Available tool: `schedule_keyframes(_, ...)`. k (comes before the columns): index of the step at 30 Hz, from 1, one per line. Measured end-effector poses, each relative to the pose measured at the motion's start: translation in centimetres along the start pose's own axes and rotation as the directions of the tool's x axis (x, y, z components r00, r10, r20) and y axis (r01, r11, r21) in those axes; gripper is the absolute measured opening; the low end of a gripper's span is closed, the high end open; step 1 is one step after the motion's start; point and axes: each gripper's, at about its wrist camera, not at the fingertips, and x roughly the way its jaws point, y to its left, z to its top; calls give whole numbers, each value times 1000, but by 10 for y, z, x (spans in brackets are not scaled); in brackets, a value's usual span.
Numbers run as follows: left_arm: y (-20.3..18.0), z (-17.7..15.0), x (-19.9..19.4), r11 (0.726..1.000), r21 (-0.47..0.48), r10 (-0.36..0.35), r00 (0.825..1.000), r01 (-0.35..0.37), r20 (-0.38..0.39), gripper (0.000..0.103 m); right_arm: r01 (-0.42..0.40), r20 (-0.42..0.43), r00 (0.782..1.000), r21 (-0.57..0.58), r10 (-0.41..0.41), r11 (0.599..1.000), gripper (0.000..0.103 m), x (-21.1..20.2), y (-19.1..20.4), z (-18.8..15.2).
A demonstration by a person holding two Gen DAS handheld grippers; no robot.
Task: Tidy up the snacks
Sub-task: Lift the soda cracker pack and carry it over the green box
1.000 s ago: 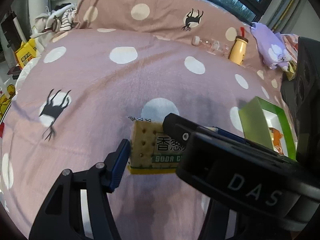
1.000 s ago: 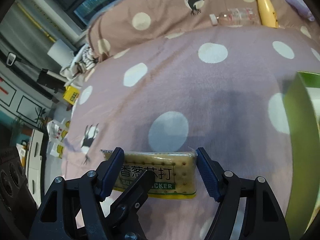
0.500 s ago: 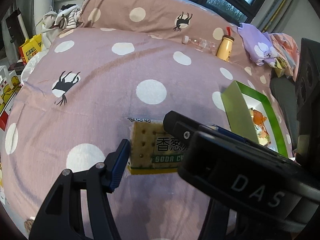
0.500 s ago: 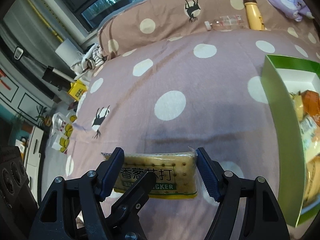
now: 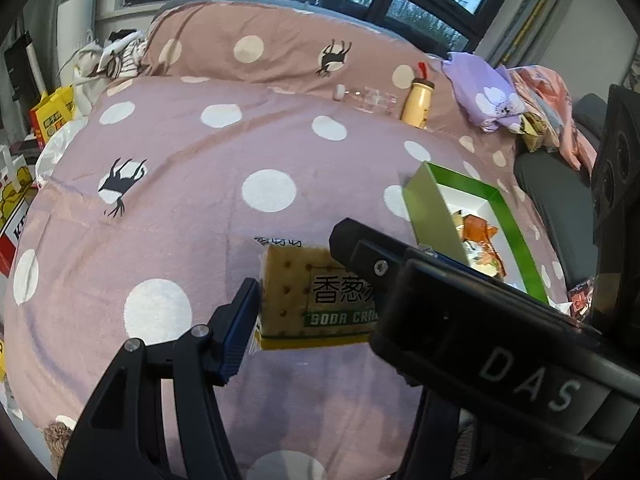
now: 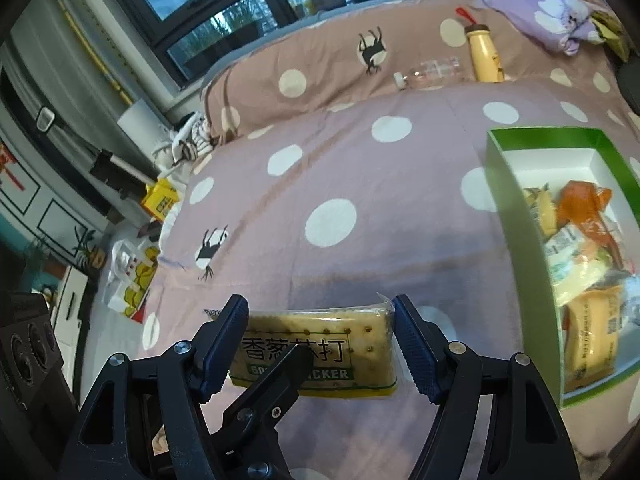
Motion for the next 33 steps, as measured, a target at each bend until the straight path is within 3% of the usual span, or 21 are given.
schedule_keyframes(33, -70, -3, 1, 989, 131, -71, 997, 69, 6, 59, 39, 122, 991, 104, -52, 994, 76, -58, -57, -4)
